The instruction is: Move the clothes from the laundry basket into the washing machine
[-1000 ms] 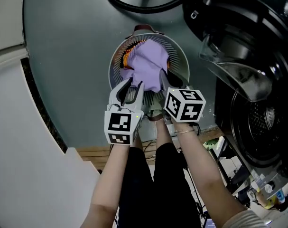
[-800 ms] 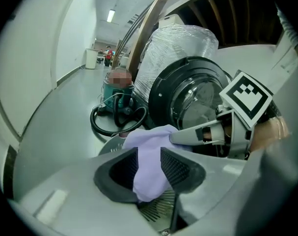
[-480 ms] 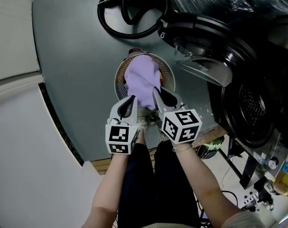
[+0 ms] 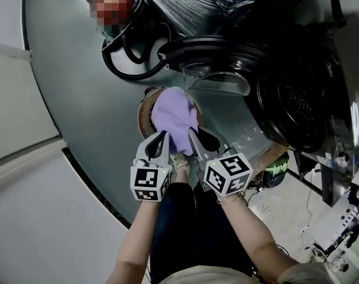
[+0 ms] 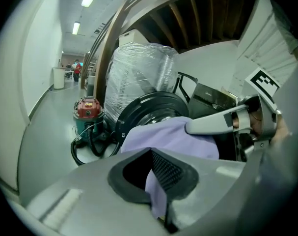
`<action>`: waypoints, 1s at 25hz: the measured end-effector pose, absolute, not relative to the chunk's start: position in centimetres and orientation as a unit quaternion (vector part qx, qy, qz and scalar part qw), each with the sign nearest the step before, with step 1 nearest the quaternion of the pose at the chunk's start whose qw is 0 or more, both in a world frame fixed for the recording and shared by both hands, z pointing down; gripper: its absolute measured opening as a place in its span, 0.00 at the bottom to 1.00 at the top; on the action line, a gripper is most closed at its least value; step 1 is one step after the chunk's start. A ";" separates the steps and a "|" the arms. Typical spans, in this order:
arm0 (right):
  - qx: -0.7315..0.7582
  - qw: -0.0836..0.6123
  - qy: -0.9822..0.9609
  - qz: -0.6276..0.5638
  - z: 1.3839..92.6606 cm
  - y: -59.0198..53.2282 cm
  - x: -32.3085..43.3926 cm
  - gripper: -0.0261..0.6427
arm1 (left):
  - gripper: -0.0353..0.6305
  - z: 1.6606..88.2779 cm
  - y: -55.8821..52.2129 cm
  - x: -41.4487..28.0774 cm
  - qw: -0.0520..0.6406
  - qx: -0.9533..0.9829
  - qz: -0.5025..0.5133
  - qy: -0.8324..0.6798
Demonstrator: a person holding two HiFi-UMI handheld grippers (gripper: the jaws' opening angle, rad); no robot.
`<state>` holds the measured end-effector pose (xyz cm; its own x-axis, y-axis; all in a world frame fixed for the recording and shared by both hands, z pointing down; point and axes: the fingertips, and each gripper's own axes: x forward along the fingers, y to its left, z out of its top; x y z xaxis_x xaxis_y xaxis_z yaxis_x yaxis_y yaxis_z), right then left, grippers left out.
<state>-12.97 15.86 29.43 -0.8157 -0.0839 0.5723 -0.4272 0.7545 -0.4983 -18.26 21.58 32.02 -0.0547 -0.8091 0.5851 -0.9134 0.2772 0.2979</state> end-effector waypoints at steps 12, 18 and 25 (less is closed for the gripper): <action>0.261 0.205 -0.888 0.319 22.8 11.9 -2.8 0.13 | 0.06 26.2 14.8 -10.1 0.299 0.706 0.095 -0.635; 0.314 0.178 -0.881 0.306 20.6 9.1 1.5 0.13 | 0.06 24.6 12.1 -5.6 0.282 0.749 0.101 -0.591; 0.366 0.146 -0.867 0.306 19.2 5.2 7.1 0.13 | 0.06 24.1 8.1 0.1 0.277 0.778 0.106 -0.553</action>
